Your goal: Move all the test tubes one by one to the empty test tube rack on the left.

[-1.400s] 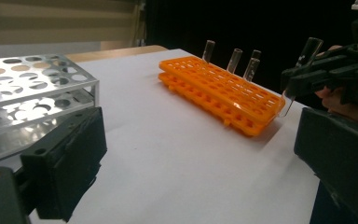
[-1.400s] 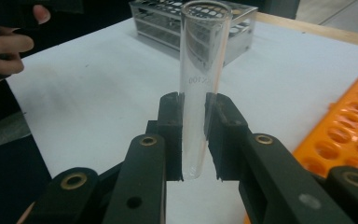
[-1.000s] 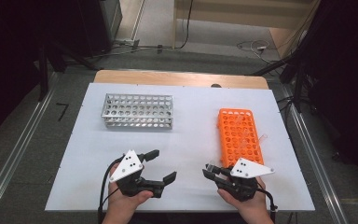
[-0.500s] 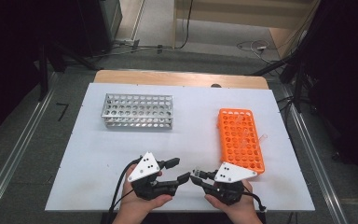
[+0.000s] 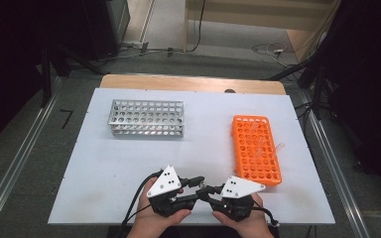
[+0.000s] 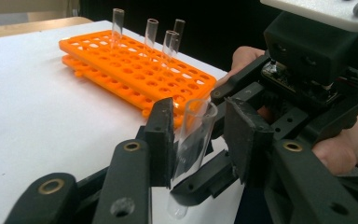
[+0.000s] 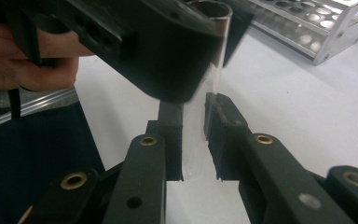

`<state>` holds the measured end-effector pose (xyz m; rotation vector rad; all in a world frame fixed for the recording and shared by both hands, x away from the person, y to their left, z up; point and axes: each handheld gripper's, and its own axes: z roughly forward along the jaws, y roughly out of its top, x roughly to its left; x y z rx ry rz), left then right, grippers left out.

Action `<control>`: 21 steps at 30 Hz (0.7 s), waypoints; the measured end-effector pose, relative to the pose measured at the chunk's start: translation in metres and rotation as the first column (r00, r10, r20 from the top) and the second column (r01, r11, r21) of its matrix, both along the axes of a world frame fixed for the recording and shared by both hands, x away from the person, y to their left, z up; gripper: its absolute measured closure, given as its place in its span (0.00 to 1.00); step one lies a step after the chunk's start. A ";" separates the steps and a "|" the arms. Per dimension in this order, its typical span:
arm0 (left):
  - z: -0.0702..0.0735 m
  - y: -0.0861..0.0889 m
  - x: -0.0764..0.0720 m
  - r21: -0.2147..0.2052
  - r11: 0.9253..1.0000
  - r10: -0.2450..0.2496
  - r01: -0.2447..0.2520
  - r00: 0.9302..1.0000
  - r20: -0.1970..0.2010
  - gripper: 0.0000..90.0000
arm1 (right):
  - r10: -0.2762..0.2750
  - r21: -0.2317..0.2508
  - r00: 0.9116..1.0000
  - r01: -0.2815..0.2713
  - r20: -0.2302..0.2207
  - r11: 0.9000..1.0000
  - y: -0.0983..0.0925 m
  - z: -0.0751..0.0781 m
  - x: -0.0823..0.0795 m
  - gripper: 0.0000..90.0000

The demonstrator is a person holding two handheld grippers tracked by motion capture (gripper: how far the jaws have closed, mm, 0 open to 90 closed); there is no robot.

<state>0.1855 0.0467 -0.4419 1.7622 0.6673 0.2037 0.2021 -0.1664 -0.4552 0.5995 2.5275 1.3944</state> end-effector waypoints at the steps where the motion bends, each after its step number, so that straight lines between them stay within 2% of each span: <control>1: 0.000 -0.001 0.000 0.004 1.000 0.001 -0.001 1.000 -0.001 0.73 | 0.003 0.001 1.000 -0.003 -0.001 1.000 0.001 0.000 0.000 0.82; 5: 0.000 -0.001 0.000 0.006 1.000 0.015 -0.015 1.000 -0.001 0.81 | 0.008 -0.004 1.000 -0.008 0.002 1.000 0.001 0.000 -0.001 0.82; 11: 0.000 -0.002 -0.001 0.027 0.999 0.029 -0.029 1.000 0.012 0.83 | 0.007 -0.001 1.000 -0.007 -0.006 1.000 0.001 0.000 -0.001 0.82; 17: 0.000 0.000 0.000 0.019 0.999 0.038 -0.038 0.999 0.018 0.84 | 0.008 0.013 1.000 -0.007 -0.012 1.000 0.000 0.000 0.001 0.81; 21: 0.002 0.003 0.001 0.005 0.999 0.048 -0.048 0.999 0.020 0.84 | -0.007 0.015 1.000 0.008 -0.022 1.000 -0.004 0.000 0.003 0.69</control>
